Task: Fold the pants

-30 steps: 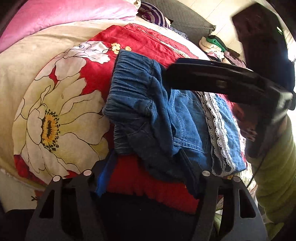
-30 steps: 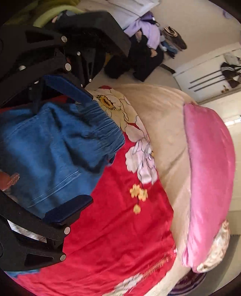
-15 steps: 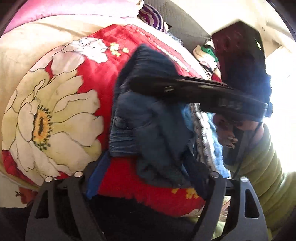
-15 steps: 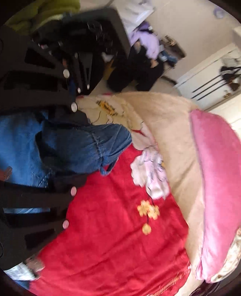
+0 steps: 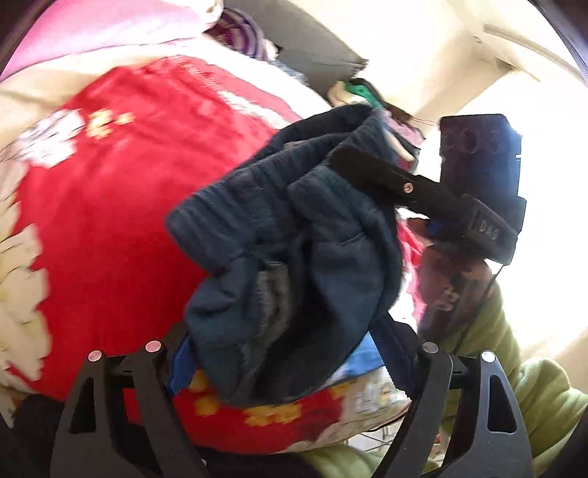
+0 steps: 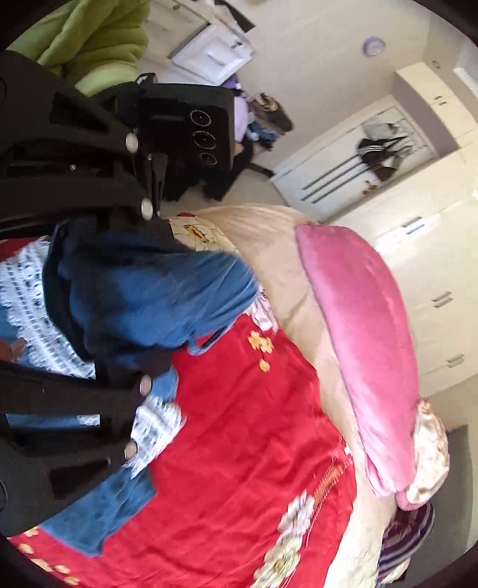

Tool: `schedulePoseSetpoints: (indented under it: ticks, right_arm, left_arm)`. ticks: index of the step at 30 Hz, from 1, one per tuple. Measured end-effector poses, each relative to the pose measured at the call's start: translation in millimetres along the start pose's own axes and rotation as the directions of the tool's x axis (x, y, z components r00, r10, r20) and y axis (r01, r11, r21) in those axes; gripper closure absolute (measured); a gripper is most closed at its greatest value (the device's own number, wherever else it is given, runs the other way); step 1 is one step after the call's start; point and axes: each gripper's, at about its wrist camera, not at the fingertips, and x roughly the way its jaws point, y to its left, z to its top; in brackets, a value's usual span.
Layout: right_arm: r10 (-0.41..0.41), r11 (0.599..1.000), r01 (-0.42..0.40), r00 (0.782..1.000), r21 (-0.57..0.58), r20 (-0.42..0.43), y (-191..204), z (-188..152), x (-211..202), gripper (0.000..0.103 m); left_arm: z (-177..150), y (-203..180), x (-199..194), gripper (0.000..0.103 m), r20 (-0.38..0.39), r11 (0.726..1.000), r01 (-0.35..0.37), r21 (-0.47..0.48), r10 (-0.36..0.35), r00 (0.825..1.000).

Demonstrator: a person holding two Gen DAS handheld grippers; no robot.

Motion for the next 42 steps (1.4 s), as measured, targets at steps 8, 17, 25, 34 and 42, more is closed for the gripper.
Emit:
schedulePoseSetpoints:
  ticks: [8,17,25,34,42]
  right_arm:
    - [-0.196,0.970,0.176,0.974,0.169,0.110,-41,-61,-77,0.042]
    - [-0.296,0.922,0.305,0.952,0.237,-0.077,-65,-111,-58,0.045]
    - [-0.361,0.925,0.361,0.932,0.122,-0.018,-45,-92,-82,0.046]
    - [-0.352,0.936,0.341,0.911,-0.086,-0.213,-44,-44,4,0.062]
    - [-0.359,0.931,0.330,0.909,-0.160,-0.213,-23,-43,22,0.099]
  left_arm:
    - [-18,-56,41,0.022,-0.128,0.981,0.084,0.176,-0.062,0.990]
    - [-45,-53,72,0.022,-0.219,0.973,-0.006,0.230,0.058,0.974]
    - [-33,-56,17,0.023,-0.060,0.958,-0.117,0.262,0.138,0.989]
    - [-49,-56,53,0.079,-0.113,0.888,-0.251,0.386,0.316,0.942]
    - [-58,-51,45,0.078,-0.115,0.883,-0.250,0.399,0.318,0.941]
